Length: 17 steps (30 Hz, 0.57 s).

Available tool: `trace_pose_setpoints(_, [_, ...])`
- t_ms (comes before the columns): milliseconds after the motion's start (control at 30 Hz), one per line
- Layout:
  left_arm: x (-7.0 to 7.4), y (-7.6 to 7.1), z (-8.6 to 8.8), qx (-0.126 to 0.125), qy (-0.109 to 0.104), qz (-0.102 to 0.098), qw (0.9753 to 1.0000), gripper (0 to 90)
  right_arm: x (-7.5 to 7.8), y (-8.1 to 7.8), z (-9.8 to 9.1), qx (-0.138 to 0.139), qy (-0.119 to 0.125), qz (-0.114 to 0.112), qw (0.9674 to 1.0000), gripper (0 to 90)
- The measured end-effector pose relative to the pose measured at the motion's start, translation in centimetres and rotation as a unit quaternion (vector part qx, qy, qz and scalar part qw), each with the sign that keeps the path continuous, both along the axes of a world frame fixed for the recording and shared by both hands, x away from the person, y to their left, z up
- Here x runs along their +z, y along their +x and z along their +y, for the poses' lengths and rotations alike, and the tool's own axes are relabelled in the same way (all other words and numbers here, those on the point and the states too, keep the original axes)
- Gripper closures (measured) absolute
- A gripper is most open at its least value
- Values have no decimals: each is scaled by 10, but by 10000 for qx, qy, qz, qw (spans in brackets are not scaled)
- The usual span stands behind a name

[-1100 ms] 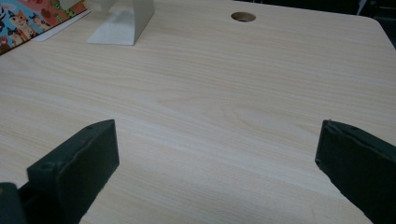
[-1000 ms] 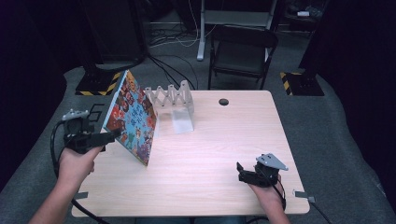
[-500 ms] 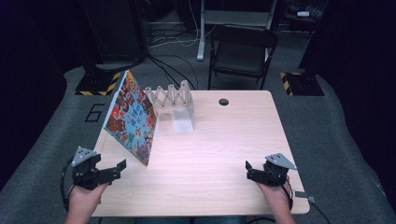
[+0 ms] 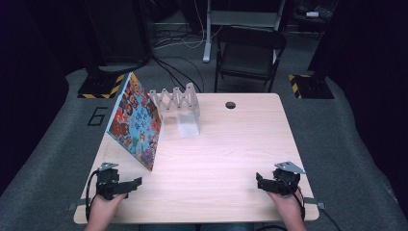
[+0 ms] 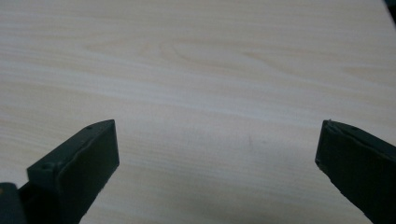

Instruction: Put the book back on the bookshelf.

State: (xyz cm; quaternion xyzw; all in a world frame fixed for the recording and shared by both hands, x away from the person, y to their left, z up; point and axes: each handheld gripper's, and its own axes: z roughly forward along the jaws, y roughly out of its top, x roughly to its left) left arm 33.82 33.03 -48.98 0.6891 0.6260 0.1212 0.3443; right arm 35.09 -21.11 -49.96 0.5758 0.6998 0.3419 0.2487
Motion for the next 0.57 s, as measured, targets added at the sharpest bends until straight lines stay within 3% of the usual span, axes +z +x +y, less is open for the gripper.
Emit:
trace_pose_setpoints(67, [-2, 3, 5, -54, 124, 208, 9997, 20, -5, 2, 1, 46, -36, 106, 9999, 0])
trace_pose_setpoints(100, [-4, 4, 5, 58, -49, 265, 9996, 20, -6, 2, 1, 80, -18, 180, 9998, 0])
trace_pose_setpoints(233, [-9, 8, 6, -45, 10, 521, 9986, 20, -15, 5, 4, 167, -96, 370, 9991, 0])
trace_pose_setpoints(367, [-8, 7, 5, -144, 116, 515, 9985, 20, -16, 6, 6, 110, -93, 432, 9990, 0])
trace_pose_setpoints(567, [-6, 6, 8, -100, 13, 442, 9990, 16, -15, 8, 5, 128, -6, 467, 9988, 0])
